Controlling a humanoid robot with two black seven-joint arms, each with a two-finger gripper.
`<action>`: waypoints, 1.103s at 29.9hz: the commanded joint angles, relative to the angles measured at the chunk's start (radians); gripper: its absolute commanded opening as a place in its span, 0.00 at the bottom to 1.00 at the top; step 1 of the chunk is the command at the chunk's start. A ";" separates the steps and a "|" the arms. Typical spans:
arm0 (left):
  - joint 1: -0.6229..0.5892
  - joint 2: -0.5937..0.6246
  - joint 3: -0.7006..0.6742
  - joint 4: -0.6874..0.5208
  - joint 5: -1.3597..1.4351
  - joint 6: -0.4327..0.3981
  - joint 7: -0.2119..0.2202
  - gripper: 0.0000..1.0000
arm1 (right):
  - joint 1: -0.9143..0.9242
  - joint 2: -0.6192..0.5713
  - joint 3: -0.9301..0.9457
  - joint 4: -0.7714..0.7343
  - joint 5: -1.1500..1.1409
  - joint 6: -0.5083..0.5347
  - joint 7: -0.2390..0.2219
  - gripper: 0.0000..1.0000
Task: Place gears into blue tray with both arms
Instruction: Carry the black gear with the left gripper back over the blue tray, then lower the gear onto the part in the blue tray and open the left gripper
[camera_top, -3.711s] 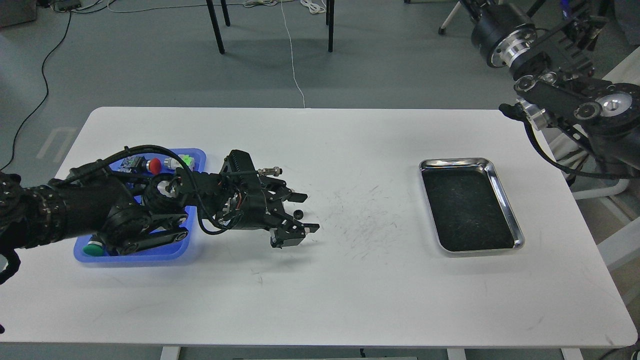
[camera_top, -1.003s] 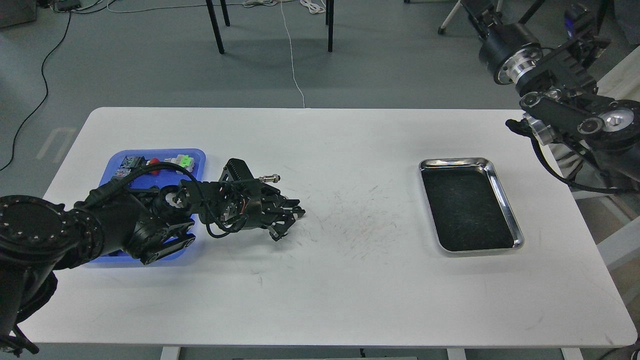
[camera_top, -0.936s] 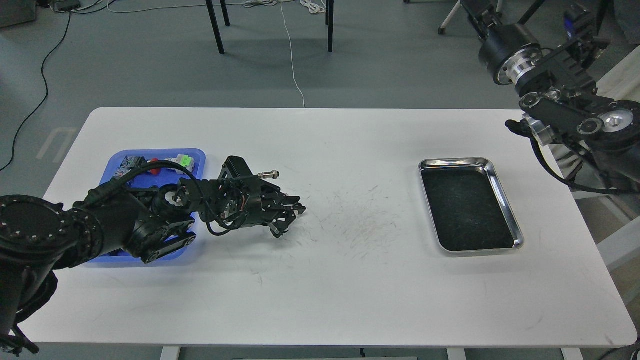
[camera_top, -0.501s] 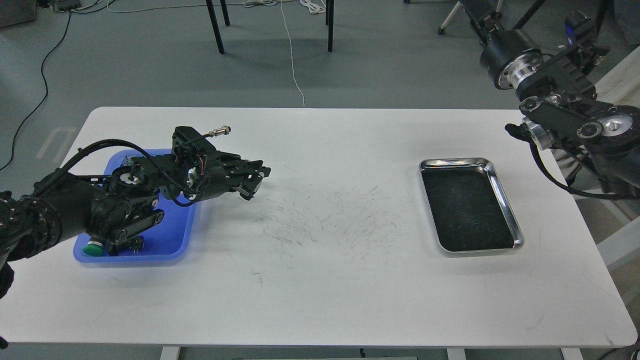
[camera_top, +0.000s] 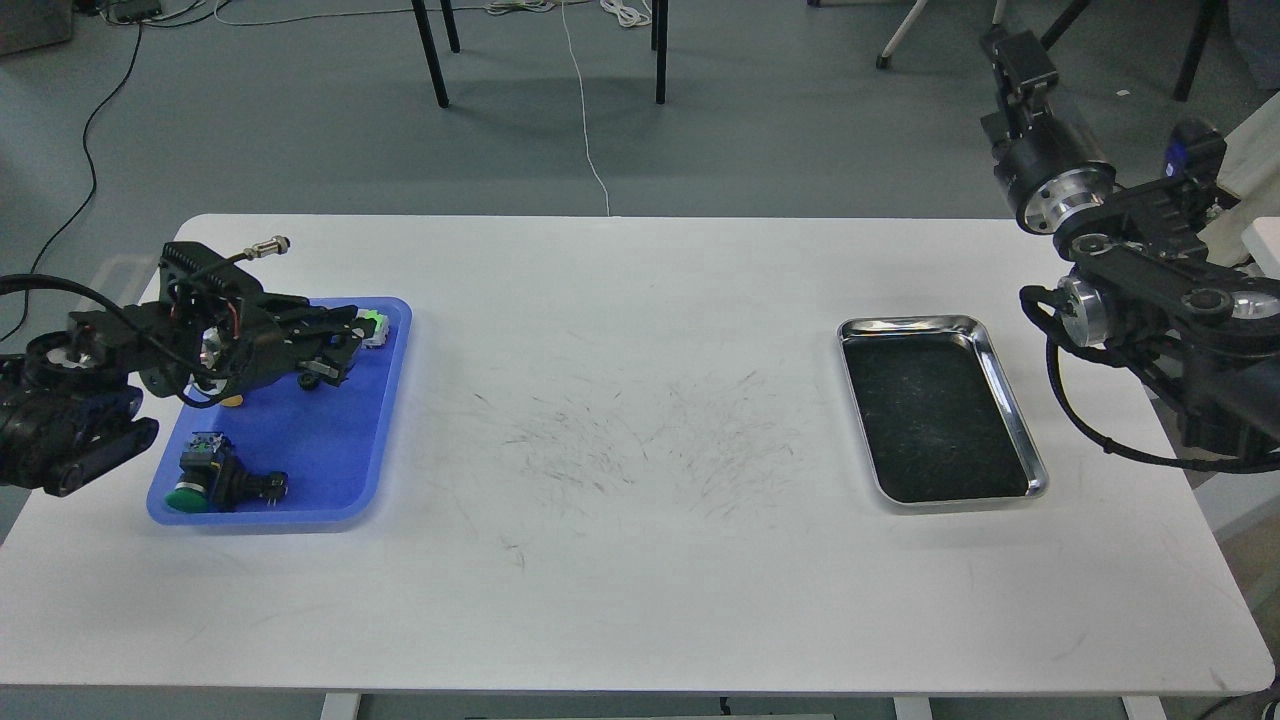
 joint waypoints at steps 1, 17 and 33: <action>0.015 0.039 0.003 0.002 0.018 0.005 0.000 0.10 | -0.072 0.004 0.066 0.003 0.004 0.000 0.002 0.94; 0.055 0.162 -0.008 -0.081 0.045 0.014 0.000 0.10 | -0.120 0.008 0.082 0.000 0.002 0.002 0.004 0.94; 0.079 0.175 -0.010 -0.146 0.048 0.015 0.000 0.10 | -0.123 0.008 0.068 -0.001 -0.001 0.000 0.004 0.94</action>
